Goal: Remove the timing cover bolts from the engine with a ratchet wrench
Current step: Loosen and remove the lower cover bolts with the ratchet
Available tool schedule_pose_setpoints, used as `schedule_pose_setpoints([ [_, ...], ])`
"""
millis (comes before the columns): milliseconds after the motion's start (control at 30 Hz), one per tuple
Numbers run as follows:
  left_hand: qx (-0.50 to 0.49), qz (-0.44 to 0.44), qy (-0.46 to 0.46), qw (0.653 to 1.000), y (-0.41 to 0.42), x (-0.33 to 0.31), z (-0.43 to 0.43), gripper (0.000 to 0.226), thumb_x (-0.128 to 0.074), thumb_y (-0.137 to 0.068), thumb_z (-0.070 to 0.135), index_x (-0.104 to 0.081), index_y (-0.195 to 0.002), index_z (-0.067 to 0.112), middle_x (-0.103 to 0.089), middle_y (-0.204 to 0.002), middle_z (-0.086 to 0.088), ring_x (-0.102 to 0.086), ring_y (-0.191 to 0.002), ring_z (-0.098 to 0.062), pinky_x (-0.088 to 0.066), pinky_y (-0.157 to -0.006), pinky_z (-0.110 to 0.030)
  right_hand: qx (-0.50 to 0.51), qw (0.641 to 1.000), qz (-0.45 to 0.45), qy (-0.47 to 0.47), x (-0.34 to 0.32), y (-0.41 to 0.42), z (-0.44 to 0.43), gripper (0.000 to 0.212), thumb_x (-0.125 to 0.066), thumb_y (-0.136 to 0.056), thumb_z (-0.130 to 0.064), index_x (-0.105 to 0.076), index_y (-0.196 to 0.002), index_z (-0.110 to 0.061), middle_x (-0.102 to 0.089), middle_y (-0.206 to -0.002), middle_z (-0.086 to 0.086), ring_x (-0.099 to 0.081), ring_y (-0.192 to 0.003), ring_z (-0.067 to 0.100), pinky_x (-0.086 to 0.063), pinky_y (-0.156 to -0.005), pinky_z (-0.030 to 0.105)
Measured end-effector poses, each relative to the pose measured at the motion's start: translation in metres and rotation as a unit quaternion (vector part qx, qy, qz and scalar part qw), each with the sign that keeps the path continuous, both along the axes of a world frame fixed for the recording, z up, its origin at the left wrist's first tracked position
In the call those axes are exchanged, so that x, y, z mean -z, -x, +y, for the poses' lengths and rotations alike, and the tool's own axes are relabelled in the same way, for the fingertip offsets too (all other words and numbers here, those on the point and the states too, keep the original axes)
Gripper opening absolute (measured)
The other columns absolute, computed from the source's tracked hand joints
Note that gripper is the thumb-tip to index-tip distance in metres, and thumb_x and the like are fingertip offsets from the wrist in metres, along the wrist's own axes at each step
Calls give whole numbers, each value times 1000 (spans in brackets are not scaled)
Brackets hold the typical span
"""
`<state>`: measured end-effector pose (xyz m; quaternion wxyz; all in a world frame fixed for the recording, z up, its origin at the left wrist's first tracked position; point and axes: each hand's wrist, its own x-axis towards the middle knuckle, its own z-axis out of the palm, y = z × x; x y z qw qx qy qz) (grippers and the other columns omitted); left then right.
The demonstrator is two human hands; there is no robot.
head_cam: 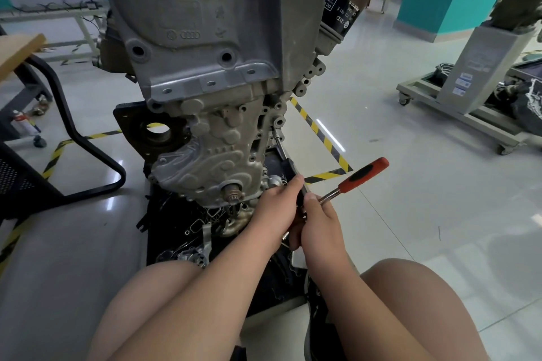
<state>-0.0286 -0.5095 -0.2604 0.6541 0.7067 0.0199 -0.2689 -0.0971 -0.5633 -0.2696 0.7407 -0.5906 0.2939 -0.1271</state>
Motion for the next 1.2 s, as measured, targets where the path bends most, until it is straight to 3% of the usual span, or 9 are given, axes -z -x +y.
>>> schedule_pose_setpoints([
  [200, -5, 2, 0, 1000, 2, 1, -2, 41, -59, -88, 54, -69, -81, 15, -58, -56, 1, -54, -47, -12, -42, -50, -20, 5, 997, -13, -70, -6, 0, -3, 33, -40, -103, -35, -55, -112, -7, -41, -41, 0, -36, -32, 16, -31, -36, 19],
  [333, 8, -3, -5, 1000, 3, 2, -4, 43, -57, -89, 55, -62, -76, 14, -40, -40, 5, -40, -33, -14, -31, -38, -14, -1, 981, -60, -187, -9, -2, -5, 41, -38, -103, -31, -51, -117, 5, -32, -38, 3, -30, -29, 16, -32, -36, 24],
  [533, 9, -13, -5, 1000, -1, 4, -6, 45, -58, -88, 54, -65, -84, 10, -37, -41, 5, -35, -33, -13, -28, -35, -16, -24, 968, -89, -235, -13, 0, -10, 31, -40, -102, -29, -61, -101, -6, -41, -49, 7, -32, -30, 15, -34, -37, 25],
  [633, 2, -5, 6, 1000, -4, 6, -7, 45, -60, -86, 53, -69, -93, 9, -44, -51, -3, -37, -37, -16, -29, -36, -17, -36, 959, -95, -263, -13, 1, -13, 33, -42, -101, -30, -60, -108, -4, -45, -54, 8, -33, -30, 15, -35, -37, 24],
  [767, 8, -3, 6, 1000, -4, 7, -9, 37, -61, -77, 59, -71, -72, 24, -43, -48, -1, -41, -38, -20, -33, -42, -24, -63, 969, -72, -226, -11, -1, -18, 31, -44, -101, -32, -61, -99, -7, -50, -54, 5, -35, -33, 16, -35, -39, 25],
  [867, -19, 3, -8, 1000, -4, 9, -8, 45, -56, -82, 60, -67, -69, 18, -41, -44, -1, -40, -36, -18, -33, -43, -24, -67, 993, -14, -94, -12, -4, -22, 37, -48, -98, -36, -61, -73, -12, -54, -52, 5, -40, -35, 19, -34, -43, 27],
  [967, -130, 52, 60, 988, -12, 8, -5, 34, -44, -98, 33, -62, -78, 12, -44, -54, 0, -36, -36, -12, -30, -42, -21, -60, 998, 6, -30, -15, -2, -28, 31, -51, -97, -29, -60, -74, -11, -60, -52, 4, -42, -35, 18, -36, -40, 24],
  [1033, -173, 84, 106, 976, -18, 5, 2, 27, -37, -95, 11, -60, -82, 10, -45, -57, 1, -33, -35, -8, -28, -38, -19, -55, 998, 13, -17, -17, 6, -32, 29, -52, -97, -29, -59, -75, -11, -63, -55, 4, -43, -35, 17, -38, -39, 22],
  [1200, -187, 128, 178, 958, -24, -3, 15, 30, -29, -94, 5, -56, -81, 8, -44, -59, -1, -36, -35, -8, -32, -37, -17, -68, 997, 27, -19, -19, 27, -36, 28, -53, -96, -32, -57, -76, -13, -64, -55, 5, -43, -34, 15, -37, -38, 20],
])
